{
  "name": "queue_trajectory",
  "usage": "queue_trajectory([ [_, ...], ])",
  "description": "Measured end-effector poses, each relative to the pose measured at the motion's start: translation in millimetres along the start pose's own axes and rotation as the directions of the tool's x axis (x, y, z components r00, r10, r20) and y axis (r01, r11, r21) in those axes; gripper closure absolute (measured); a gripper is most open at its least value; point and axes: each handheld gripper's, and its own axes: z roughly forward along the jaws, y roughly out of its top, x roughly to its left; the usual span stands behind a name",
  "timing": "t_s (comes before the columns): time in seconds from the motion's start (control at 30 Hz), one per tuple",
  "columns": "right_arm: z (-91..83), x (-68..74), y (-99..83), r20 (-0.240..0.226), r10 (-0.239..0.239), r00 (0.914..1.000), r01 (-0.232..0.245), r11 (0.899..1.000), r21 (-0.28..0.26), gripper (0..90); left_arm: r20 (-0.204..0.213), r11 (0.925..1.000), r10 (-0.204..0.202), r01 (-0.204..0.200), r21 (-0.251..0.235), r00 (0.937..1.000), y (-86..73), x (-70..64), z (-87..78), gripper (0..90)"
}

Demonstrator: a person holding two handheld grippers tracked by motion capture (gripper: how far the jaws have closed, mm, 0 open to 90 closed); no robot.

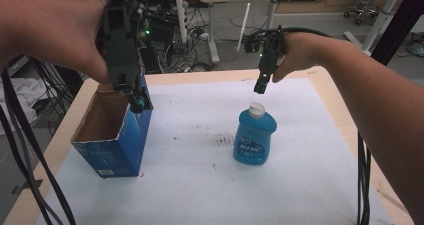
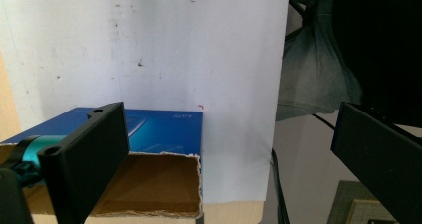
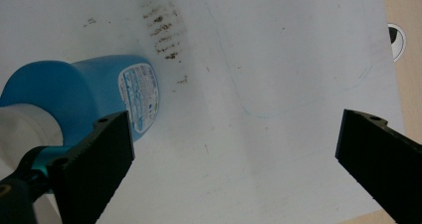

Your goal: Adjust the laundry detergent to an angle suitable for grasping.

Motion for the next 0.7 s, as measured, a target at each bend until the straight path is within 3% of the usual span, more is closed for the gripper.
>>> queue_trajectory([
  [0.3, 1.2, 1.1, 0.8, 0.001, -0.015, 0.9999, 0.015, 1.0, 0.004, 0.9, 0.004, 0.9997, -0.025, 0.025, -0.006, 0.9997, -2.9, -1.3, 3.8, 1.8],
  [0.7, 5.0, -0.7, 4.0, 0.012, -0.016, 0.9998, 0.016, 1.0, 0.006, 0.9, -0.005, 0.9998, -0.018, 0.018, 0.002, 0.9998, -2.1, 1.7, 5.3, 1.8],
])
